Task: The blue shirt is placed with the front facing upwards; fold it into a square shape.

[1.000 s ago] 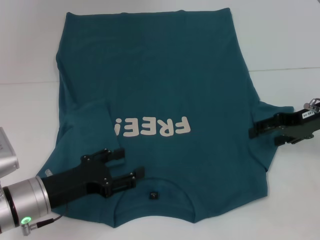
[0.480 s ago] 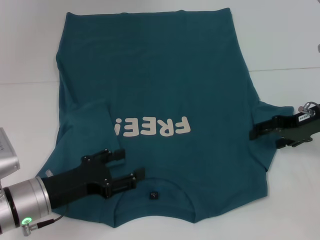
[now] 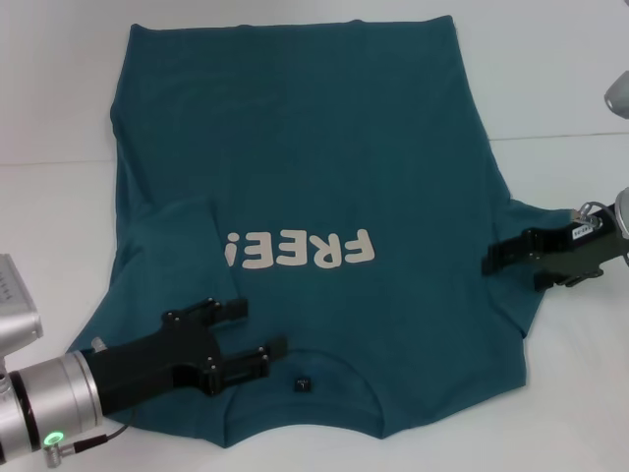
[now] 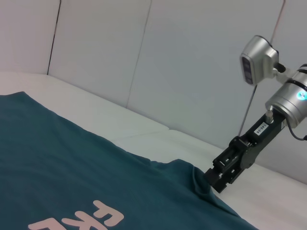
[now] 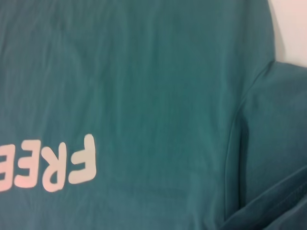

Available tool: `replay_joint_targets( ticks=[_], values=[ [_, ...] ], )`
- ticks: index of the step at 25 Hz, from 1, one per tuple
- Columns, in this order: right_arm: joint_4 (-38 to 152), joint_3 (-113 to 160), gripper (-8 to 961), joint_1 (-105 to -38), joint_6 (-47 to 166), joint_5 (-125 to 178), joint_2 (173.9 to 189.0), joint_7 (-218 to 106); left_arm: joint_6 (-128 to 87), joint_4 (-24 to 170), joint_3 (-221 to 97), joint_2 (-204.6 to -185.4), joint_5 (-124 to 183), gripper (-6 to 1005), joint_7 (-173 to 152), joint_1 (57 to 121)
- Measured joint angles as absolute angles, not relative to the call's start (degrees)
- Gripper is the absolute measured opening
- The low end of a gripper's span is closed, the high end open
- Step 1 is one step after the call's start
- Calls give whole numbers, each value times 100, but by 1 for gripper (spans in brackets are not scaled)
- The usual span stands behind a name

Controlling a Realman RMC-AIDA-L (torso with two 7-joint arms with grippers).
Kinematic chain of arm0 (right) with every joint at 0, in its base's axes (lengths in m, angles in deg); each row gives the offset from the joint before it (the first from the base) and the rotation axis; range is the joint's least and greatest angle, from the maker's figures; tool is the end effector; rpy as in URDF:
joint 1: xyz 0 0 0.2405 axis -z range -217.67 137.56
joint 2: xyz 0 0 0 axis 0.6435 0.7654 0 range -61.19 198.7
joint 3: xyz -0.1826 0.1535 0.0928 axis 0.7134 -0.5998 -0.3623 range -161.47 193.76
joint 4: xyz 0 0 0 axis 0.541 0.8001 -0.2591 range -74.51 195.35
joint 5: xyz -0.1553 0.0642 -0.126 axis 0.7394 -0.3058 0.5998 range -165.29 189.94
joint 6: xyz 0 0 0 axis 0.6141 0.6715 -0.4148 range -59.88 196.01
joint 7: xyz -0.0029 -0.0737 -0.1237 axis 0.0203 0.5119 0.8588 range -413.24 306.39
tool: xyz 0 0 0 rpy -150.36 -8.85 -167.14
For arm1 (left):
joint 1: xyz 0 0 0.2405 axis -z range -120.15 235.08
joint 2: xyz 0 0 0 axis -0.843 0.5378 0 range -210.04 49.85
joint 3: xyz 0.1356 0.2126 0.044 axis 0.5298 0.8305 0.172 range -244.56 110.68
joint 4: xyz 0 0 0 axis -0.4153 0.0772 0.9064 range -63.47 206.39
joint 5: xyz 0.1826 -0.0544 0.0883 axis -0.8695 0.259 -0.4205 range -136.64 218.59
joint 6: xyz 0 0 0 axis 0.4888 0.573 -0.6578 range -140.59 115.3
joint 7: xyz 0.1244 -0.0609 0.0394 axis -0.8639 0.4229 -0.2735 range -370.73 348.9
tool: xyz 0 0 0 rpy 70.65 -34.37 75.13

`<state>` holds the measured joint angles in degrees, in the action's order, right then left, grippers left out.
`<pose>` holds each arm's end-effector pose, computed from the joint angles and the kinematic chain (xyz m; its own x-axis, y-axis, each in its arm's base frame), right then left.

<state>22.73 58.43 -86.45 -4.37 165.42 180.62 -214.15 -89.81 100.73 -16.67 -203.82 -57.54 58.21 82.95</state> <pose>0.2789 0.4161 0.0437 0.0777 -0.9441 -0.3203 -0.9425 0.0352 -0.3324 -0.2655 0.3102 -0.0600 0.7121 0.3472 0.6102 0.5484 -0.8177 -0.1747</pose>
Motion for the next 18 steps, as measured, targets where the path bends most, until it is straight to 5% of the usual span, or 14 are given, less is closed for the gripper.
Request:
replay_joint_targets(
  ticks=[6, 18],
  values=[
    [2388, 5843, 905, -8739, -373, 16779, 18074, -21471, -8986, 10073, -1667, -20384, -5755, 824, 5818, 8295],
    [2416, 5842, 674, -8823, -282, 16798, 18128, -21472, -8996, 10073, -1667, -20393, -5788, 823, 5816, 8291]
  ],
)
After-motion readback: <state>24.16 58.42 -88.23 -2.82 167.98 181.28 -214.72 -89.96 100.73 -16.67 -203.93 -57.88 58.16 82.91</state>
